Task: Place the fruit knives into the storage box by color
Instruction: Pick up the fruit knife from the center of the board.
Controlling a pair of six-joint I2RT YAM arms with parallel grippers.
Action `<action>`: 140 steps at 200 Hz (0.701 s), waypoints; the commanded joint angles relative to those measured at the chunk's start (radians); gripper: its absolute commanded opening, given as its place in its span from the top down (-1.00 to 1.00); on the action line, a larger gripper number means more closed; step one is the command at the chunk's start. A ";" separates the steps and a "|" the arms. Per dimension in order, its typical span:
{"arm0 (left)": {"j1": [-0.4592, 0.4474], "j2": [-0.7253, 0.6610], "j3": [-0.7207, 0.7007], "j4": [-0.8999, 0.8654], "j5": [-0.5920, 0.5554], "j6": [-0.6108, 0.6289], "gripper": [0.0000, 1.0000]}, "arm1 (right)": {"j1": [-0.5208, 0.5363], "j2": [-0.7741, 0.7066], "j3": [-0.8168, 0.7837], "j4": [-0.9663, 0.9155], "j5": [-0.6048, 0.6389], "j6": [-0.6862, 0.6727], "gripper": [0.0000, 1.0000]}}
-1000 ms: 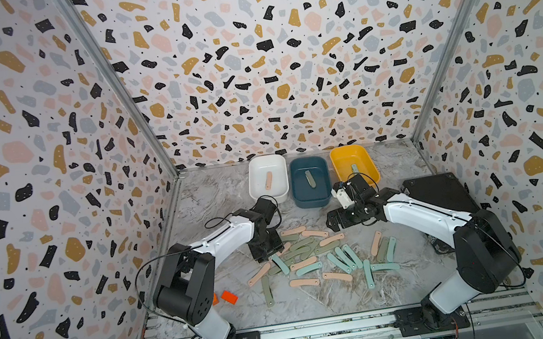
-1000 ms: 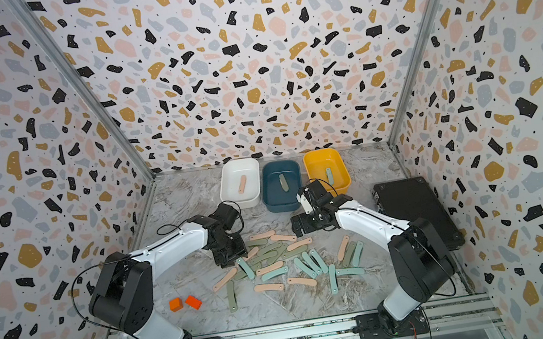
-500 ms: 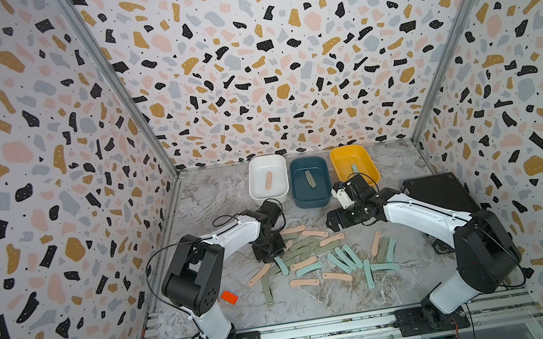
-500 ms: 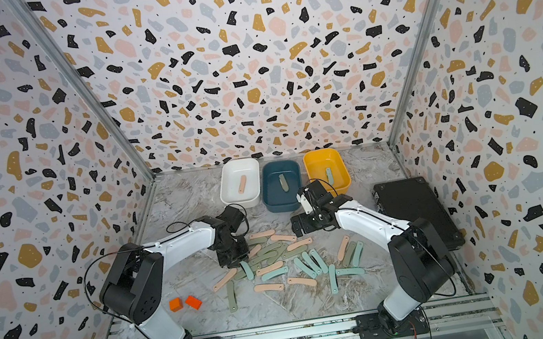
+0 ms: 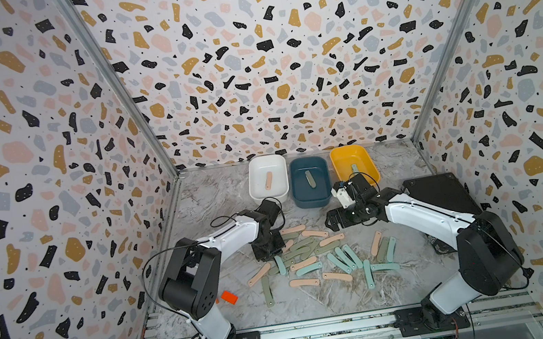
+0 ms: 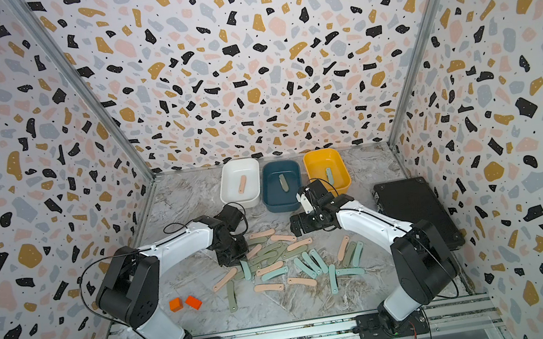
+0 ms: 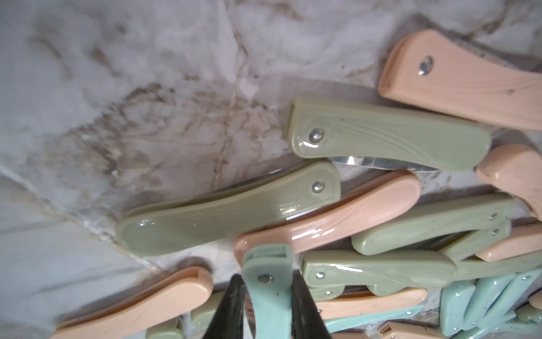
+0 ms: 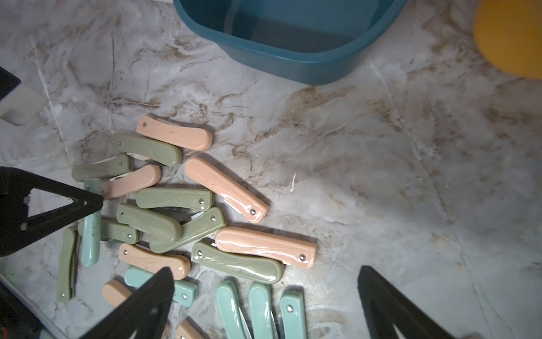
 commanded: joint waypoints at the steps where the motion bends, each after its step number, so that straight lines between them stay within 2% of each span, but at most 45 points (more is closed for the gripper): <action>1: -0.005 -0.060 0.066 -0.023 0.019 0.002 0.65 | 0.002 -0.038 0.015 -0.005 -0.109 0.076 -0.99; 22: -0.005 -0.081 0.118 -0.044 0.029 -0.001 0.65 | 0.003 -0.059 -0.054 0.144 -0.249 0.178 -0.98; 41: -0.005 -0.090 0.154 -0.052 0.033 -0.007 0.65 | 0.023 -0.075 -0.136 0.335 -0.333 0.273 -0.88; 77: -0.005 -0.096 0.172 -0.041 0.058 -0.021 0.64 | 0.138 -0.011 -0.196 0.655 -0.394 0.375 -0.62; 114: -0.005 -0.109 0.154 -0.027 0.067 -0.031 0.64 | 0.198 0.124 -0.178 0.840 -0.448 0.465 -0.30; 140: -0.005 -0.117 0.153 -0.027 0.067 -0.028 0.64 | 0.212 0.191 -0.152 0.894 -0.480 0.504 -0.09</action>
